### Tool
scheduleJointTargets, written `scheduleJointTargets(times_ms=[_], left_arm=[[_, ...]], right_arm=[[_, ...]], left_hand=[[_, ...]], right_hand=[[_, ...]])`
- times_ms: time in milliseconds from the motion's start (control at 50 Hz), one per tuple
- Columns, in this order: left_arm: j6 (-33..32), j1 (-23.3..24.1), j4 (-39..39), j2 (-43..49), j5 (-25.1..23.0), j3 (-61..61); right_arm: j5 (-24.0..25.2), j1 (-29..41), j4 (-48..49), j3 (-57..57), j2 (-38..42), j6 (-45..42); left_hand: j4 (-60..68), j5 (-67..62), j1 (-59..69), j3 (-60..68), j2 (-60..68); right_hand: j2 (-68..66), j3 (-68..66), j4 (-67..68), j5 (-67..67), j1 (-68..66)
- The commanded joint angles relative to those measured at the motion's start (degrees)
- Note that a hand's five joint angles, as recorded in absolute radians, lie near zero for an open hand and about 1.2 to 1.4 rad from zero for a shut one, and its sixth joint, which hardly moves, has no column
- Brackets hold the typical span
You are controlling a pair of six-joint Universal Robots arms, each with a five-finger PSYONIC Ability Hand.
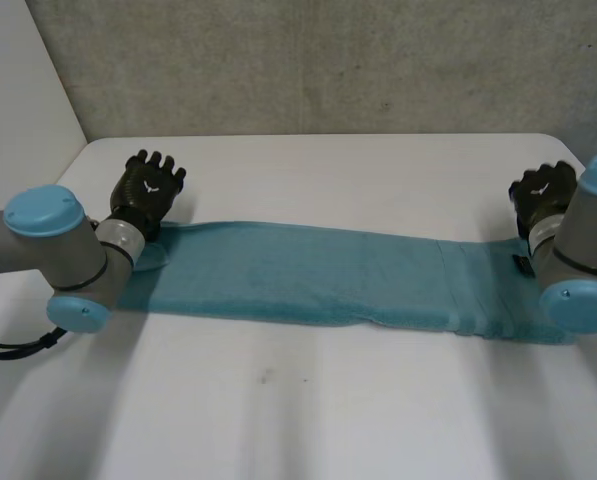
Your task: Fold the laundry
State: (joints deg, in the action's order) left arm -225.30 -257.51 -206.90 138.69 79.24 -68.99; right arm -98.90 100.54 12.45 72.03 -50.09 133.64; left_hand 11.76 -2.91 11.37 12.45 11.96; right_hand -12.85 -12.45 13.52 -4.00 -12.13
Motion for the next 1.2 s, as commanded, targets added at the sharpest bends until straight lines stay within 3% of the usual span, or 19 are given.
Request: scheduleJointTargets(times_ms=[20,220,340,480,900,980,1080,1200], left_arm=[[0.4,0.1,0.1,-6.3,0.2,-4.1],[4.3,-0.6,4.4,-20.7,0.2,-17.0],[6.2,-3.2,9.0,-21.9,0.0,-19.6],[5.8,-7.4,8.1,-17.6,0.0,-17.9],[6.1,-9.3,6.0,-0.6,0.5,-1.5],[5.9,-9.3,1.3,2.5,2.0,4.7],[5.8,-9.3,-5.2,2.0,6.6,4.6],[6.2,-9.2,-6.5,-4.5,7.3,-2.4]], right_arm=[[1.6,-0.7,0.7,1.8,-8.3,9.3],[7.8,-0.8,-1.3,12.3,-20.0,15.7],[12.8,-1.0,-1.3,23.1,-24.2,17.1],[16.3,-2.8,-0.7,32.4,-25.3,17.4],[16.9,-5.3,0.2,33.9,-24.8,17.4],[16.9,-5.2,0.3,34.1,-24.8,17.4],[16.8,-5.3,0.3,34.3,-24.8,17.4],[16.8,-5.4,0.3,34.6,-24.9,17.6]], left_hand=[[-1.8,2.9,-1.4,-2.5,-2.0],[-1.8,2.9,-1.4,-2.5,-2.0],[-1.8,2.9,-1.4,-2.5,-2.0],[-1.8,2.9,-1.4,-2.5,-2.0],[-1.6,2.7,-1.2,-2.2,-1.7],[-0.4,1.5,0.0,-1.1,-0.6],[0.0,1.2,0.4,-0.7,-0.2],[-0.7,1.8,-0.3,-1.4,-0.9]], right_hand=[[2.8,2.4,-3.5,4.0,2.1],[2.8,2.4,-3.5,4.0,2.1],[2.8,2.4,-3.5,4.0,2.1],[2.8,2.4,-3.5,4.0,2.1],[2.8,2.4,-3.5,4.0,2.1],[2.8,2.4,-3.5,4.0,2.1],[2.8,2.4,-3.5,4.0,2.1],[2.8,2.4,-3.5,4.0,2.1]])
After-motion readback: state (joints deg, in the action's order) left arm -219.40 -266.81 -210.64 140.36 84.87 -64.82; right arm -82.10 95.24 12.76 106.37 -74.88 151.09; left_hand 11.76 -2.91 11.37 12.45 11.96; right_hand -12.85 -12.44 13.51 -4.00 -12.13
